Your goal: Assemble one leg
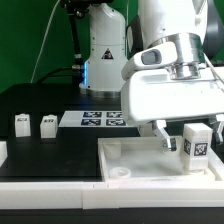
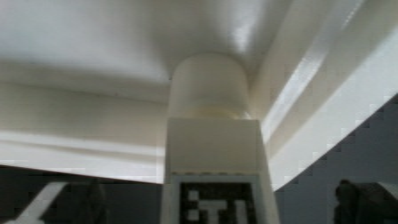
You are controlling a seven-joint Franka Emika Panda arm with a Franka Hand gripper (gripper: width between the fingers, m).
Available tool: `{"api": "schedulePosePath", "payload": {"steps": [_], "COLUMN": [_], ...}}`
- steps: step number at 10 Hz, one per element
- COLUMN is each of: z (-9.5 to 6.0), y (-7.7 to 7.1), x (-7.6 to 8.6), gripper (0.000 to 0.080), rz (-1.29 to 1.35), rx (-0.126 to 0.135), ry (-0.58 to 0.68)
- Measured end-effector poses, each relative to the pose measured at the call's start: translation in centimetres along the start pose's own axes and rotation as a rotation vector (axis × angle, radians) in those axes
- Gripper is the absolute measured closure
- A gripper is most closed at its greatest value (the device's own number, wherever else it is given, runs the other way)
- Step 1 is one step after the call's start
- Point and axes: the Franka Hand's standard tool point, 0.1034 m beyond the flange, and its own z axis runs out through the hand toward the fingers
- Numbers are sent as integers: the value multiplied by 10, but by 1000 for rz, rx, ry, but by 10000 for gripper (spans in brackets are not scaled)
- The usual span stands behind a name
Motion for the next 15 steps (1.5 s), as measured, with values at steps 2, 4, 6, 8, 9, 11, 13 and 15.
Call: {"api": "schedulePosePath", "payload": {"steps": [2, 4, 6, 8, 9, 11, 13, 15], "z": [-12, -13, -10, -11, -13, -25, -25, -24], "y": [0, -2, -7, -8, -6, -1, 0, 2], "x": [10, 11, 4, 6, 3, 1, 6, 8], "gripper": [151, 151, 151, 151, 151, 151, 151, 151], "rz": [10, 7, 7, 28, 81, 96, 91, 78], "rx": [-2, 12, 32, 69, 61, 10, 6, 11], "ry": [-4, -53, -132, -319, -410, -630, -637, -635]}}
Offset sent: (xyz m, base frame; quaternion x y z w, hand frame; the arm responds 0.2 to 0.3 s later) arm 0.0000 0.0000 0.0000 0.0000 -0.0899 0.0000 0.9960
